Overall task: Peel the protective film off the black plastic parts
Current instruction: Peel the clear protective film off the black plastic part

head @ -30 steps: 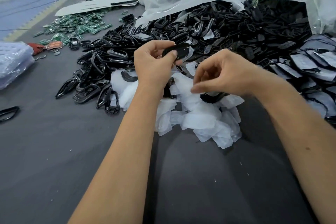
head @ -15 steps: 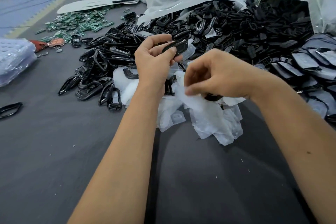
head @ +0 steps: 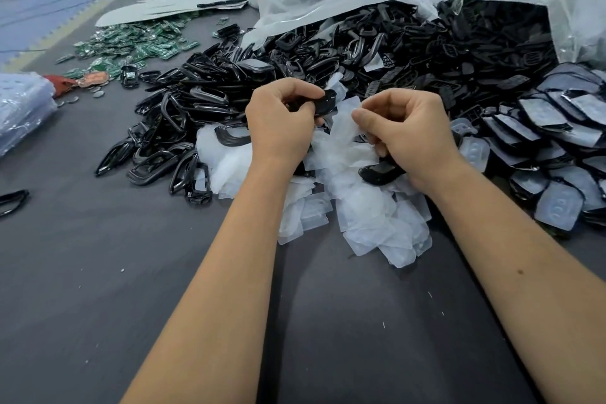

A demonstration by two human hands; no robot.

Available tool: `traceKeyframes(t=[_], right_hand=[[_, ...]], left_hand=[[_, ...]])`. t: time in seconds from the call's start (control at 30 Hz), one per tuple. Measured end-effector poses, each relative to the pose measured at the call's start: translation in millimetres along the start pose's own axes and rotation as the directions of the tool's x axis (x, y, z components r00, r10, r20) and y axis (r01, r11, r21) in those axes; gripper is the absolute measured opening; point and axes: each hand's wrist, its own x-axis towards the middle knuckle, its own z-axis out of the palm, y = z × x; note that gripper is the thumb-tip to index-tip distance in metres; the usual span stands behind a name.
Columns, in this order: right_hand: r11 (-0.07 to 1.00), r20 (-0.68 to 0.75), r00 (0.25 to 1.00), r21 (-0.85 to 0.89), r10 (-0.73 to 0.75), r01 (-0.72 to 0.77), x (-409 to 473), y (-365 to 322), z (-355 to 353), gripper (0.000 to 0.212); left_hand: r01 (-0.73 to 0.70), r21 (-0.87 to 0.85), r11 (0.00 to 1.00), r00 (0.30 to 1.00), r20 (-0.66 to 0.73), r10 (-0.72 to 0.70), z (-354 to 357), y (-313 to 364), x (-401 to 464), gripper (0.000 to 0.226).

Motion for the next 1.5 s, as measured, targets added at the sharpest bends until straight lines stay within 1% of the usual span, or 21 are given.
traceKeyframes(t=[0.07, 0.13, 0.23, 0.33, 0.4, 0.53, 0.7, 0.77, 0.87, 0.97, 1.1, 1.23, 1.33, 1.4, 1.5], right_hand=[[1.000, 0.026, 1.000, 0.026, -0.001, 0.001, 0, -1, -1, 0.006], [0.999, 0.040, 0.999, 0.034, -0.013, 0.011, -1, -3, -1, 0.004], [1.000, -0.002, 1.000, 0.012, -0.013, 0.013, -2, -5, 0, 0.006], [1.000, -0.050, 0.999, 0.021, 0.009, -0.008, -2, -6, 0, 0.007], [0.999, -0.073, 0.997, 0.044, 0.017, -0.014, -2, -7, 0, 0.008], [0.991, -0.094, 0.994, 0.127, 0.052, -0.040, -1, -7, -1, 0.011], [0.960, -0.102, 0.988, 0.267, 0.115, -0.084, 0, -6, -3, 0.011], [0.952, -0.102, 0.987, 0.293, 0.127, -0.092, 0, -6, -3, 0.013], [0.954, -0.083, 0.989, 0.283, 0.126, -0.097, 0, -7, -4, 0.012], [0.944, -0.057, 0.988, 0.310, 0.141, -0.117, 0, -8, -3, 0.009], [0.927, -0.084, 0.984, 0.356, 0.158, -0.119, -1, -9, -3, 0.008], [0.892, -0.070, 0.979, 0.429, 0.190, -0.142, -1, -13, -5, 0.016], [0.881, -0.059, 0.981, 0.453, 0.182, -0.136, -2, -14, -5, 0.021], [0.873, -0.082, 0.979, 0.471, 0.186, -0.127, -2, -14, -4, 0.023], [0.806, -0.181, 0.950, 0.583, 0.254, -0.105, 1, -13, -8, 0.023]], left_hand=[[-0.022, 0.013, 1.000, 1.000, 0.006, 0.022, 1, 2, -2, 0.039], [-0.011, 0.023, 1.000, 1.000, 0.021, 0.011, 1, 4, -3, 0.042], [0.015, 0.062, 0.998, 0.997, 0.077, -0.020, 2, 6, -6, 0.037], [0.006, 0.127, 0.992, 0.994, 0.107, -0.020, 2, 8, -8, 0.032], [0.006, 0.115, 0.993, 0.993, 0.113, -0.019, 2, 10, -8, 0.030], [0.028, 0.081, 0.996, 0.989, 0.140, -0.039, 2, 11, -9, 0.020], [-0.007, 0.134, 0.991, 0.978, 0.208, -0.021, 1, 7, -9, 0.015], [-0.001, 0.150, 0.989, 0.974, 0.224, -0.033, 1, 5, -9, 0.012], [0.006, 0.116, 0.993, 0.971, 0.236, -0.034, 1, 4, -8, 0.011], [0.006, 0.054, 0.999, 0.962, 0.271, -0.021, -1, 4, -8, 0.009], [0.018, -0.012, 1.000, 0.947, 0.322, -0.014, -4, 3, -8, 0.008], [0.046, -0.113, 0.993, 0.937, 0.348, -0.004, -5, 1, -4, 0.006], [0.048, -0.117, 0.992, 0.934, 0.357, -0.003, -6, 0, -3, 0.007], [0.043, -0.102, 0.994, 0.933, 0.360, -0.003, -7, 0, -3, 0.005], [0.040, -0.085, 0.996, 0.950, 0.311, -0.011, -10, 1, -3, 0.005]])
